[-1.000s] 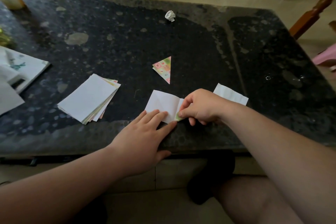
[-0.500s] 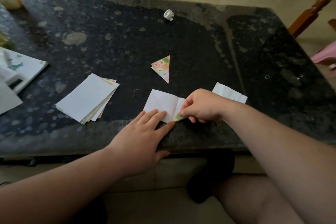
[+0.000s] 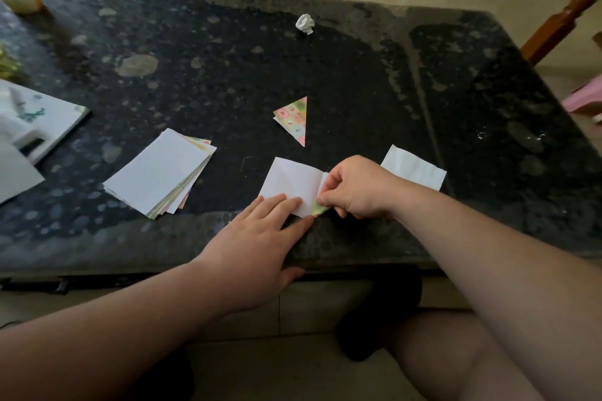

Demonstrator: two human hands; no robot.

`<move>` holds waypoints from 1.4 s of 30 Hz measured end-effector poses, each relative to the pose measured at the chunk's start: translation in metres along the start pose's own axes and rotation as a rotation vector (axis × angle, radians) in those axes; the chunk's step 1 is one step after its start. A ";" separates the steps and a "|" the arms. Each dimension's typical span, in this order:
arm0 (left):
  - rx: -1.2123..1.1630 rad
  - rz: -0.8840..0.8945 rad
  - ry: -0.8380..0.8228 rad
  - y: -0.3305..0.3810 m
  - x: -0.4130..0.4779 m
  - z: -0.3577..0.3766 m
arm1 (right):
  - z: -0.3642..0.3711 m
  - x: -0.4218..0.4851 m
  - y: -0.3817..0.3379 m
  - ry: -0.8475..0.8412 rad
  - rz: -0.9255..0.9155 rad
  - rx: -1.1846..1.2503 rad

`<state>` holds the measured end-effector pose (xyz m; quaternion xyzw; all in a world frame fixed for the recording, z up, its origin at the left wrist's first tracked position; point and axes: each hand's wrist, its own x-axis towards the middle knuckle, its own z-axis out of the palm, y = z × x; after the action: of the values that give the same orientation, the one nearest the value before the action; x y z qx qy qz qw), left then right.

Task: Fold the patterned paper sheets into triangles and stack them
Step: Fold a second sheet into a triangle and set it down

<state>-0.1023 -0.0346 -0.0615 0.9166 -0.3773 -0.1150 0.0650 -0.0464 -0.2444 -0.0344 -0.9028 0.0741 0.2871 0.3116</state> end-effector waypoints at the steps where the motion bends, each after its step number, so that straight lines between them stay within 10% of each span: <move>1: 0.001 0.001 0.002 0.000 0.000 0.000 | 0.000 0.000 -0.001 0.003 -0.002 0.000; 42: 0.115 -0.041 -0.040 0.004 0.005 -0.001 | 0.002 0.002 0.001 0.041 0.000 -0.050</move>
<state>-0.1011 -0.0405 -0.0605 0.9239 -0.3657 -0.1126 0.0021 -0.0464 -0.2434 -0.0369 -0.9159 0.0733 0.2703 0.2875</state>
